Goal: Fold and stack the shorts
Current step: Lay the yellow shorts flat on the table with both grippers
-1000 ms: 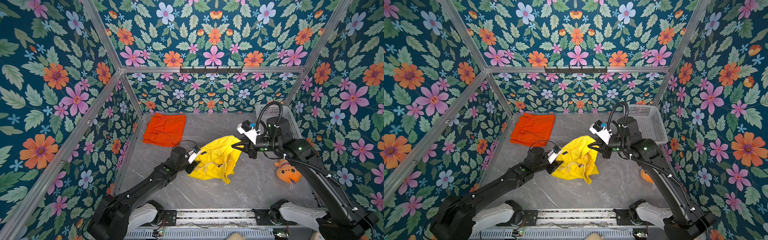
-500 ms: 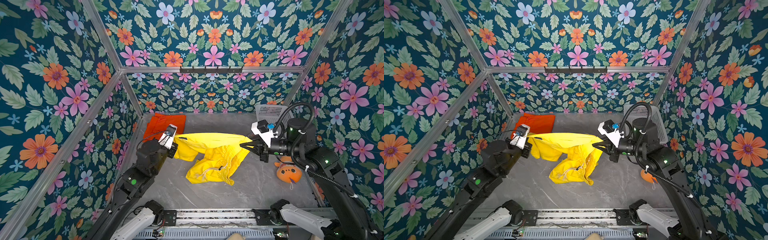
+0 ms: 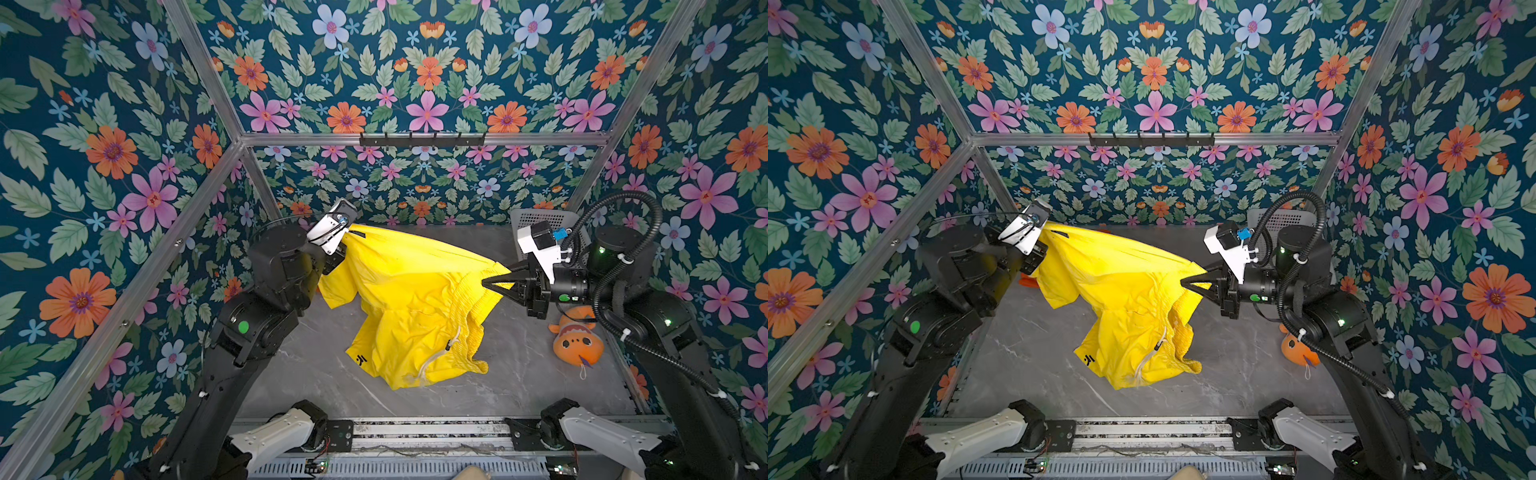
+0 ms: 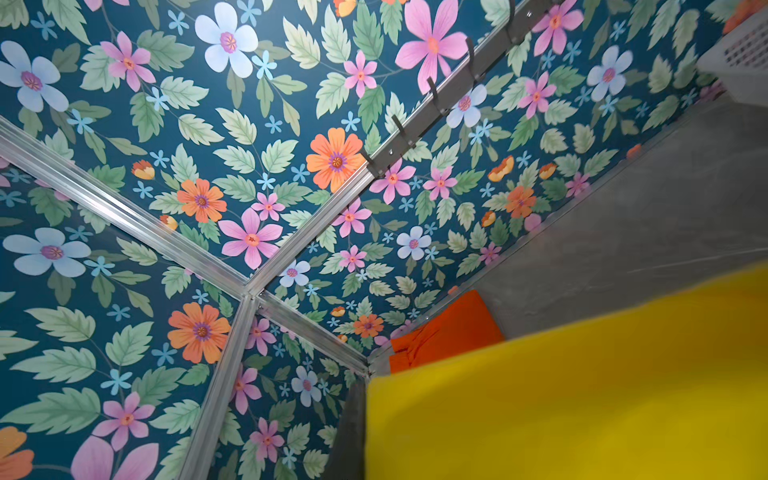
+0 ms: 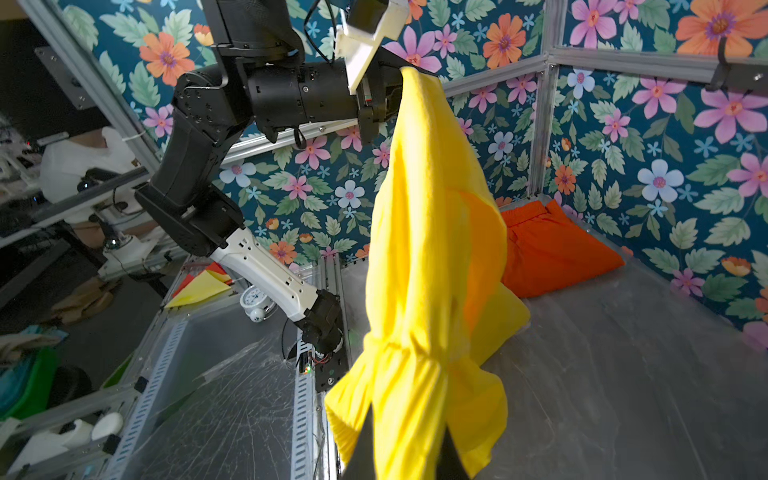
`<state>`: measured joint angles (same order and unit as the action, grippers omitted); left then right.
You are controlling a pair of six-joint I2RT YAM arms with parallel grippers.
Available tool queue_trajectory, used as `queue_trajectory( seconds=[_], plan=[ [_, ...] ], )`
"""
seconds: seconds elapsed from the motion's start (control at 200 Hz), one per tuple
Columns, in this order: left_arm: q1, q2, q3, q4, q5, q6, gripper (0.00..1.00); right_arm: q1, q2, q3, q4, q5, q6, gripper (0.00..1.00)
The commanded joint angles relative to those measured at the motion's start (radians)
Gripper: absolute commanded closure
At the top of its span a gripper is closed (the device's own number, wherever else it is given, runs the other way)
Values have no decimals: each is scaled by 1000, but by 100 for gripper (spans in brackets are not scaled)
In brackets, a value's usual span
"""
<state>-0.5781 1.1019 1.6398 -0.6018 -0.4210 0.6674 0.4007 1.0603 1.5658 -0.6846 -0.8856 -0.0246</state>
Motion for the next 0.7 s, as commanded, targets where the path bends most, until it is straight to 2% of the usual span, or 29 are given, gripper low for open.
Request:
queue_trajectory(
  seconds=[0.0,0.08,0.145,0.35,0.475,0.565,0.62,0.655,0.695],
  plan=[
    [85,88,42,13,31,39,98,-104,43,-62,124,-8,231,100],
    [217,177,62,21,240,-16,98,-212,77,-149,226,-38,353,100],
    [263,263,61,48,315,-18,98,-270,114,-193,242,-26,371,100],
    [271,599,185,83,472,-26,97,-318,280,-227,117,171,267,100],
    [263,783,269,158,575,-73,95,-340,380,-239,90,298,277,100],
    [244,925,355,164,600,-85,93,-343,432,-248,105,389,298,100],
    [228,1009,418,153,594,-86,87,-346,460,-250,121,421,310,100],
    [221,1059,459,151,589,-97,78,-346,476,-248,128,453,325,91],
    [216,1106,501,150,582,-115,64,-346,492,-238,132,483,334,75]
  ],
)
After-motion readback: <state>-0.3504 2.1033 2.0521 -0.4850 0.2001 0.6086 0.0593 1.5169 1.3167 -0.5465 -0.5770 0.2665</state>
